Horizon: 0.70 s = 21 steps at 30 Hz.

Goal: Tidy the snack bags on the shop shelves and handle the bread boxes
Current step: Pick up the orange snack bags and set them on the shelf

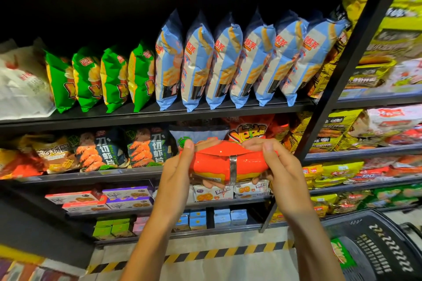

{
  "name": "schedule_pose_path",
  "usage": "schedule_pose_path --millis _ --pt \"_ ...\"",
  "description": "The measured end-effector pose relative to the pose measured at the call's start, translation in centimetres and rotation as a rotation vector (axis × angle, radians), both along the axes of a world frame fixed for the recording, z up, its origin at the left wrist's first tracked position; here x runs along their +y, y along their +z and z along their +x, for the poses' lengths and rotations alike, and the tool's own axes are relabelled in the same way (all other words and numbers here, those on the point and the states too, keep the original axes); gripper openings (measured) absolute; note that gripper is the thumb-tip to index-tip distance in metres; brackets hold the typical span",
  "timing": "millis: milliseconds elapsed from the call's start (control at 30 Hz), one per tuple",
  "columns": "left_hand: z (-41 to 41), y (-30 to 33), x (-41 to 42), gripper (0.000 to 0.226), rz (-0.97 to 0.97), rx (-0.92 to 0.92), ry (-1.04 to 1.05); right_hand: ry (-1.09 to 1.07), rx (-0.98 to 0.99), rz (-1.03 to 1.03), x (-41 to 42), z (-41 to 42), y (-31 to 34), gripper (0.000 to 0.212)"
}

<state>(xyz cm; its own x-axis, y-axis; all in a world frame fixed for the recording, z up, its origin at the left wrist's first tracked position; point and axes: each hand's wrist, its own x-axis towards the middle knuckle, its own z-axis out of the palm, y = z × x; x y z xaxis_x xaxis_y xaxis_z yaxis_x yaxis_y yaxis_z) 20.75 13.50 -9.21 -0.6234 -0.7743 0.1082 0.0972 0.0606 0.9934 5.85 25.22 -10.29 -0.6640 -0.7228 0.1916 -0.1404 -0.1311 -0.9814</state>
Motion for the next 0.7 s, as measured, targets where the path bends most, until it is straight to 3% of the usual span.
schedule_pose_path --millis 133,233,300,367,467,567,633,700 --pt "0.4 0.1 0.0 0.048 -0.135 0.045 -0.030 0.118 -0.028 -0.075 1.8 -0.5 1.1 0.045" --pt "0.3 0.5 -0.2 0.049 -0.418 0.055 -0.038 0.169 -0.073 0.071 0.9 -2.5 2.6 0.090" --pt "0.1 1.0 -0.2 0.051 -0.572 0.025 -0.082 0.320 -0.143 0.130 1.1 -4.2 3.5 0.117" --pt "-0.1 1.6 -0.3 0.057 -0.681 -0.023 -0.146 0.457 -0.141 0.126 1.4 -5.2 3.9 0.102" --pt "-0.2 2.9 -0.1 0.071 -0.793 -0.078 -0.224 0.378 -0.021 0.112 0.9 -5.3 4.8 0.061" --pt "0.2 3.2 -0.2 0.083 -0.814 -0.065 -0.199 0.324 0.022 -0.046 0.4 -6.1 5.3 0.061" --pt "-0.3 4.6 0.1 0.084 -0.684 -0.020 -0.145 0.323 0.061 -0.113 -0.2 -6.8 5.9 0.065" --pt "-1.1 6.5 -0.4 0.082 -0.419 0.068 -0.066 0.315 0.126 -0.170 -1.1 -7.3 6.4 0.070"
